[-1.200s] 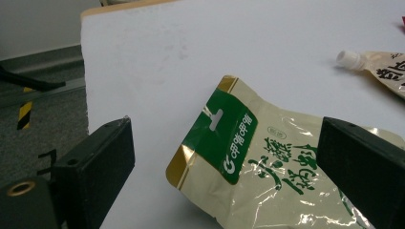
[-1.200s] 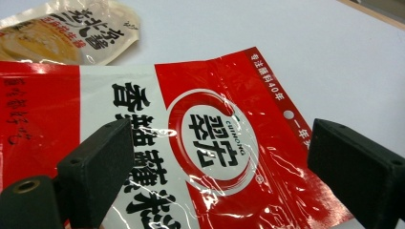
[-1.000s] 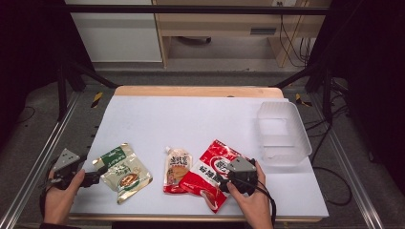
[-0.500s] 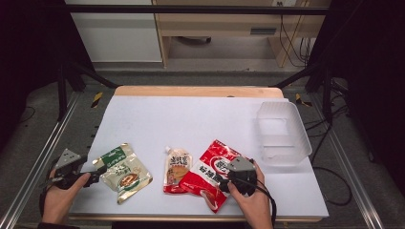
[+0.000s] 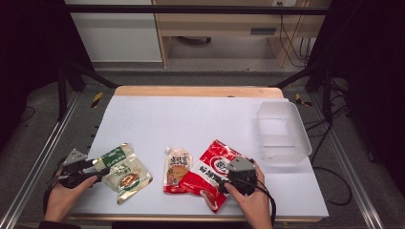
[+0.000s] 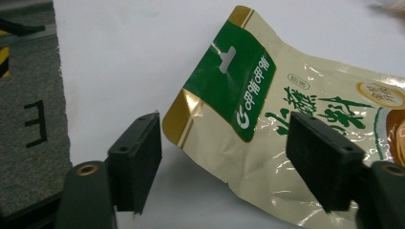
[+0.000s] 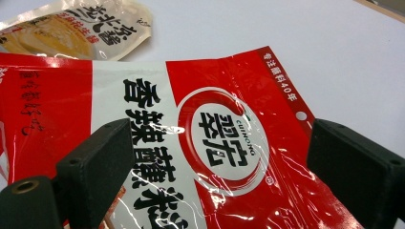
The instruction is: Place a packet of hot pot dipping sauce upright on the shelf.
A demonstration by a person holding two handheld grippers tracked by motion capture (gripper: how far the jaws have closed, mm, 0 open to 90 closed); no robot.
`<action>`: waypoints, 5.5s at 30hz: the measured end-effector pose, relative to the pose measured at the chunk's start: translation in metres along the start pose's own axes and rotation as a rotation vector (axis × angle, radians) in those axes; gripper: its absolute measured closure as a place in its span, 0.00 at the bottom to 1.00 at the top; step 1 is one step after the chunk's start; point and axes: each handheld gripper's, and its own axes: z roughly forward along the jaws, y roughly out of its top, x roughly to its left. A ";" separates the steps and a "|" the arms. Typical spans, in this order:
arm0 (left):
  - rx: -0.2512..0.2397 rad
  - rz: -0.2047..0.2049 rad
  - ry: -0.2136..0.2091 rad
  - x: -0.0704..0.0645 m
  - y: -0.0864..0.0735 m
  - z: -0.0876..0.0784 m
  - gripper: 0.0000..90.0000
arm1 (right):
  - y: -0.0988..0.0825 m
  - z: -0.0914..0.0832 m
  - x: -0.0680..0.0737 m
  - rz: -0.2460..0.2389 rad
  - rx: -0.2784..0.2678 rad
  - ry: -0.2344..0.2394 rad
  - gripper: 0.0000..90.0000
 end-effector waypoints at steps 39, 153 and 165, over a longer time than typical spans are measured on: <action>-0.199 0.192 -0.102 -0.044 0.040 -0.069 1.00 | 0.002 -0.004 0.009 -0.058 -0.041 0.078 0.09; -0.227 0.494 -0.430 -0.154 0.141 -0.072 0.64 | 0.193 -0.045 0.038 -0.707 0.252 0.324 1.00; -0.197 0.432 -0.390 -0.137 0.124 -0.058 0.54 | 0.185 -0.066 0.010 -0.664 0.231 0.266 1.00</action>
